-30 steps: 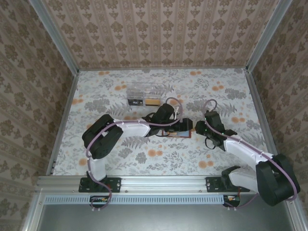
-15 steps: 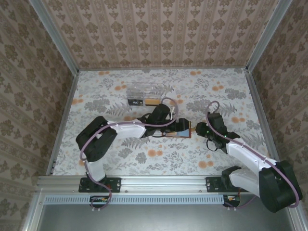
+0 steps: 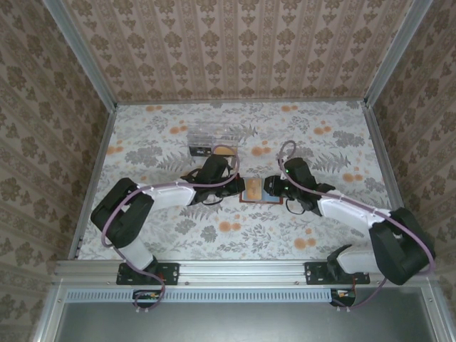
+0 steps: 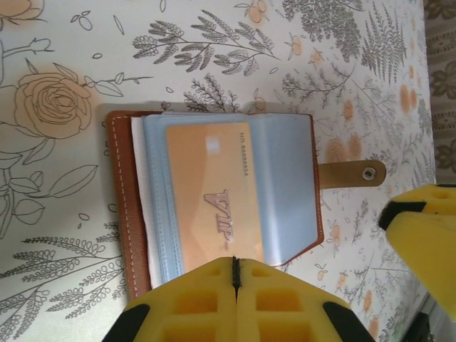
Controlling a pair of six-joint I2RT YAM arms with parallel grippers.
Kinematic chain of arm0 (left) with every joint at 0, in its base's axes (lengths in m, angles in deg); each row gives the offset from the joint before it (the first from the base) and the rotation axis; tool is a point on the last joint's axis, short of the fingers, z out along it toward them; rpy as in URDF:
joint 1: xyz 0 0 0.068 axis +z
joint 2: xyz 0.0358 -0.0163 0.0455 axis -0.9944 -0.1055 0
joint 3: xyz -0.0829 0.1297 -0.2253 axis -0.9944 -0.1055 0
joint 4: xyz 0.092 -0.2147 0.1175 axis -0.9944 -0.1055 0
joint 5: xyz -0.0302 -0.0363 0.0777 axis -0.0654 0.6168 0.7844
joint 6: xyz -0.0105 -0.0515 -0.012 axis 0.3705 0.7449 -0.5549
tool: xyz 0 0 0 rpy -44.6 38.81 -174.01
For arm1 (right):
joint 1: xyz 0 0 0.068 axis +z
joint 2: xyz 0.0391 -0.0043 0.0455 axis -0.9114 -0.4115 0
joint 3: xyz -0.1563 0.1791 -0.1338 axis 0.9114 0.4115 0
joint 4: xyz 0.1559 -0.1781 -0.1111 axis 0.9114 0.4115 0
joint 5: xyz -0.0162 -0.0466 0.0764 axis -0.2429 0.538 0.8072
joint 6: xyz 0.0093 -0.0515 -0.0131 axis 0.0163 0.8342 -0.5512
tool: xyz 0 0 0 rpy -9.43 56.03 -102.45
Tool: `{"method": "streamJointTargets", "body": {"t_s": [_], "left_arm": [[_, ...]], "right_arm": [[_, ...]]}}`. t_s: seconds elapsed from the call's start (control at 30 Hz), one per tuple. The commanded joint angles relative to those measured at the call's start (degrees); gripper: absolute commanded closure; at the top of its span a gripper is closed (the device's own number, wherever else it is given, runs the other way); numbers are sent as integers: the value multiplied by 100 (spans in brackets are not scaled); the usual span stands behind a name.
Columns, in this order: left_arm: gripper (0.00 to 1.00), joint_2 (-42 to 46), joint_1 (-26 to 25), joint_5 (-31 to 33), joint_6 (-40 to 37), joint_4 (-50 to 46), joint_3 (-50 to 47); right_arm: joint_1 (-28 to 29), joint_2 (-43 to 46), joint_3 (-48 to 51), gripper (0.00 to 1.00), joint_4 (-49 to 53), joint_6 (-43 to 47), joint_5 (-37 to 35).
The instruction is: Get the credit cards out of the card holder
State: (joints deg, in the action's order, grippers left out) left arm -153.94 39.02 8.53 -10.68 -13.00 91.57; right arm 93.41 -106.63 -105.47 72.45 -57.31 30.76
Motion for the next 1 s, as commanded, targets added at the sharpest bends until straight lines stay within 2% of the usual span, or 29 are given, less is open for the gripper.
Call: {"method": "streamJointTargets", "body": {"t_s": [0.0,0.27,0.97], "left_arm": [[98,-212,51,-88,-121,-63,55],[98,-573,47,-251,-155,-39,286],[100,-984,-26,-219,57,-97,284]], "right_arm": [[25,-482,-281,79,-234,-172,313],[-15,-1155,-459,81,-170,-268,419],[-221,-1580,-450,80,-491,-433,707]]}}
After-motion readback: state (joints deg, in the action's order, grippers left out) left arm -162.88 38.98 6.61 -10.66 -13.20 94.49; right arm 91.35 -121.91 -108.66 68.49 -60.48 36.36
